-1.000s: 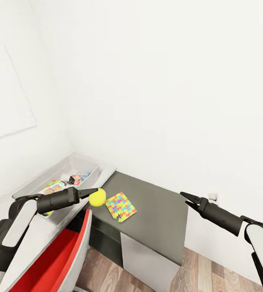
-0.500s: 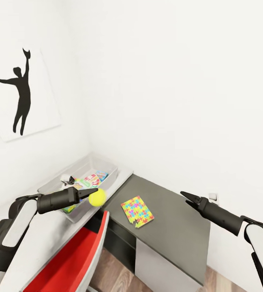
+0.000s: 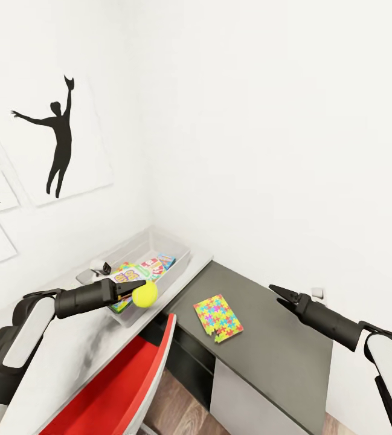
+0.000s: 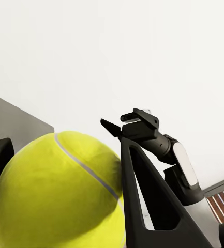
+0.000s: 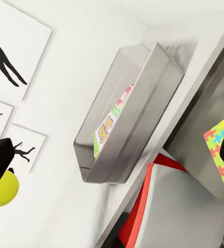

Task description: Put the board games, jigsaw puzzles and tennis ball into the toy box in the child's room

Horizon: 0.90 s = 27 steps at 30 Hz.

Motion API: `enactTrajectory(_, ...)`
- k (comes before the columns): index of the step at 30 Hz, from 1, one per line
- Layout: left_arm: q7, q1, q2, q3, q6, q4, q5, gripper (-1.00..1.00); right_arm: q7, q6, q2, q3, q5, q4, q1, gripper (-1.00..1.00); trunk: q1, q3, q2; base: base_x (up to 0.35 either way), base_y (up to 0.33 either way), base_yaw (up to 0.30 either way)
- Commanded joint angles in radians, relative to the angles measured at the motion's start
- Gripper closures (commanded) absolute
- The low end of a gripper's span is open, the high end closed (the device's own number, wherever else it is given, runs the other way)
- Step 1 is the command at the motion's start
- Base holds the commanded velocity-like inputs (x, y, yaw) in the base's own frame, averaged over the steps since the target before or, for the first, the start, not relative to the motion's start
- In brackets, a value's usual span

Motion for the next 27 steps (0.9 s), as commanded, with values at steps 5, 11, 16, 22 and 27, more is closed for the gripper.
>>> enactTrajectory(5,-0.002,-0.001,0.001,-0.001,0.002,0.000,-0.002,1.00,0.009,0.004,0.001,-0.001,0.007,0.000,-0.001,-1.00,0.001,-0.002,-0.002,0.000,0.000,0.003)
enactTrajectory(11,-0.003,-0.001,0.001,-0.001,0.002,0.000,-0.002,1.00,0.008,0.003,0.002,-0.001,0.007,0.000,-0.001,-1.00,0.001,-0.002,-0.002,0.088,0.000,0.000)
enactTrajectory(16,-0.003,-0.001,0.001,-0.001,0.002,0.000,-0.002,1.00,0.008,0.003,0.002,-0.001,0.007,0.000,-0.001,-1.00,0.001,-0.002,-0.002,0.126,0.000,0.067)
enactTrajectory(22,-0.006,-0.001,0.001,-0.001,0.002,0.000,-0.002,1.00,0.009,0.003,0.001,-0.001,0.007,0.000,-0.001,-1.00,0.001,-0.002,-0.002,0.018,0.000,0.249)
enactTrajectory(27,-0.008,-0.001,0.002,-0.001,0.002,0.001,-0.002,1.00,0.009,0.003,0.002,-0.002,0.007,0.000,-0.001,-1.00,0.001,-0.002,-0.002,0.002,0.000,0.244)
